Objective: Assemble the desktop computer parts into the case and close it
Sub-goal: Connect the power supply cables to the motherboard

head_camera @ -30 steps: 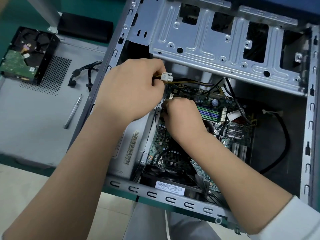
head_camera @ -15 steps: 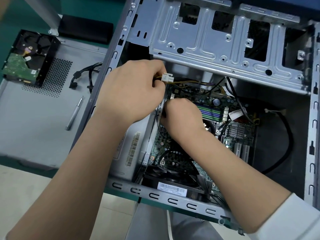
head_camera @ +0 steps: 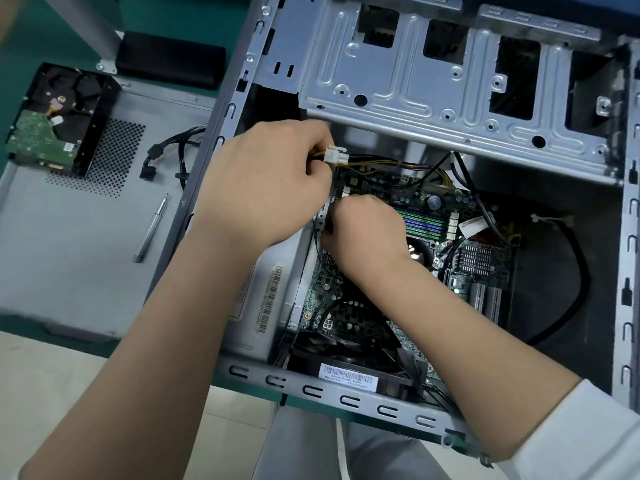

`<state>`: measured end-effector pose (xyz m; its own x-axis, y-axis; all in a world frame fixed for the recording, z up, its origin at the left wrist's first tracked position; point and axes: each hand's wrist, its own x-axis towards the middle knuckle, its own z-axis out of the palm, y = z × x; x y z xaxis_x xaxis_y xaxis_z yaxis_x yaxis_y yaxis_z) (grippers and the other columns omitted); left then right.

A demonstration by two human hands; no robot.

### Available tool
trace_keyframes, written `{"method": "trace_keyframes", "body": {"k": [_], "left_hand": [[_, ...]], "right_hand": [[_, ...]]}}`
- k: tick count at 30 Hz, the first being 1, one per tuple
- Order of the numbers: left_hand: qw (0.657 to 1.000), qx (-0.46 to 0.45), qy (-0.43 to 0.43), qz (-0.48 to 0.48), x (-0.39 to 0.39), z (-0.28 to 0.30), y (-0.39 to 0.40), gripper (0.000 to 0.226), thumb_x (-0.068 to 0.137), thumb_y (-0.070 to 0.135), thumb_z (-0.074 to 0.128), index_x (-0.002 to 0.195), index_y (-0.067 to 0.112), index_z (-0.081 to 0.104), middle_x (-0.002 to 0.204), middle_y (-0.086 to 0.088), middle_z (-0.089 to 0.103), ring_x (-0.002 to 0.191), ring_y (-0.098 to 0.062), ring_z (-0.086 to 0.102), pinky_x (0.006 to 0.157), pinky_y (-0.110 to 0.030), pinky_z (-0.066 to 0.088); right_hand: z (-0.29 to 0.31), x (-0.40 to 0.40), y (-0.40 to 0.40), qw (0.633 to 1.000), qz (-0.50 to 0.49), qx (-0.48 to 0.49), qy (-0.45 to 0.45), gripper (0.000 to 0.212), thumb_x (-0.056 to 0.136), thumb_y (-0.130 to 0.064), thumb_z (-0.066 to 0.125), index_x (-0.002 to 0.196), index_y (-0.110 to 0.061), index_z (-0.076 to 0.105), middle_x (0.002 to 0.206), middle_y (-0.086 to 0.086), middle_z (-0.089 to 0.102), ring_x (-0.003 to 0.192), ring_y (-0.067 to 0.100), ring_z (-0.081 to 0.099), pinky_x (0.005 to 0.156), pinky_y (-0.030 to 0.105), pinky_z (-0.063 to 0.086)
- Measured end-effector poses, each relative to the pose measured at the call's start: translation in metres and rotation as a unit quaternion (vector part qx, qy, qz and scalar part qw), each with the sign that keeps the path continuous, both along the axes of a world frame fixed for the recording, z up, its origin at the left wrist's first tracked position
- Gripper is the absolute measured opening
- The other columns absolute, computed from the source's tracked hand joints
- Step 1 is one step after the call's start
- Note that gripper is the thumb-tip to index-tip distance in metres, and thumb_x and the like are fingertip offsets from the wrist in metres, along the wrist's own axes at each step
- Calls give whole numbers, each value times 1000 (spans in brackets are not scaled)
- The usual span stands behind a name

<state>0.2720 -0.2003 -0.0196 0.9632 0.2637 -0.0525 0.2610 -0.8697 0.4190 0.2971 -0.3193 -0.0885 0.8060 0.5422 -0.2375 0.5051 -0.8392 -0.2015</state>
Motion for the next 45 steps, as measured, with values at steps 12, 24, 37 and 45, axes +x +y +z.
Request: {"method": "trace_keyframes", "body": {"k": [12,24,37,45], "left_hand": [[1000,-2,8,-7,-1,3,-1,18,82,22,45,88,30,60,76,9,59,68,-14,52,56,-23,38],[1000,2,10,-24,-1,5,-2,17,84,21,45,90,29,59,76,13,53,67,-14,47,58,-27,33],[999,12,4,-46,-4,-1,0,21,86,21,43,96,27,59,88,9,60,70,-14,46,58,-28,32],[999,17,1,-49,-5,-1,0,22,86,20,42,98,26,60,88,8,60,71,-15,49,57,-28,32]], "right_hand": [[6,0,0,999,27,-11,24,6,85,-13,59,82,-16,55,98,7,64,98,29,56,65,29,29],[8,2,2,993,-82,-22,79,15,84,-15,58,93,-19,69,81,5,61,93,30,59,70,30,32],[6,-4,4,996,-82,-29,32,14,82,-8,56,75,-17,48,93,6,64,93,30,61,72,32,29],[4,-4,7,991,-114,-42,49,36,80,-5,55,59,-17,28,64,0,43,69,30,50,56,29,31]]}}
